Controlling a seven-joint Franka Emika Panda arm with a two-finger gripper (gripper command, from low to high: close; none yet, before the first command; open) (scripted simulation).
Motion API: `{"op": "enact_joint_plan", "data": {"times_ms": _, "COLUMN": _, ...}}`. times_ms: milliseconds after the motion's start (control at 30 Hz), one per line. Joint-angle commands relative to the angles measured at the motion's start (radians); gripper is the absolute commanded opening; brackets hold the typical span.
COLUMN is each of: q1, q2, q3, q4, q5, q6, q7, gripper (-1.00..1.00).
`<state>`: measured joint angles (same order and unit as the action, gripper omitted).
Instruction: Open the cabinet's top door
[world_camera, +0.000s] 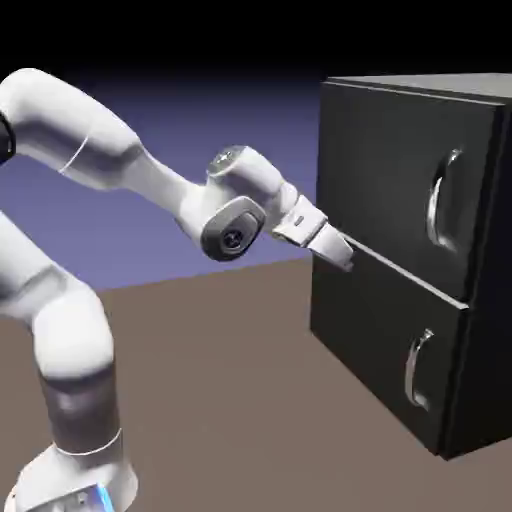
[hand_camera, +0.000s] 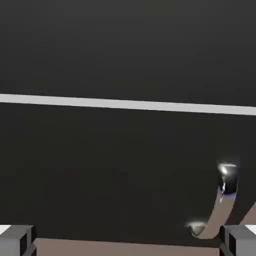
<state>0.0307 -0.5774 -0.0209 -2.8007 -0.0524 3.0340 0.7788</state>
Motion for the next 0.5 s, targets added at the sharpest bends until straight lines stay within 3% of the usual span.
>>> {"op": "enact_joint_plan", "data": {"times_ms": 0, "q1": 0.016, "q2": -0.006, "q3": -0.017, "q4": 0.008, "q5": -0.044, "q6": -0.003, "q7": 0.031, "gripper": 1.0}}
{"op": "enact_joint_plan", "data": {"times_ms": 467, "q1": 0.233, "q2": -0.092, "q3": -0.26, "q4": 0.116, "q5": -0.652, "q6": -0.038, "q7": 0.47, "gripper": 1.0}}
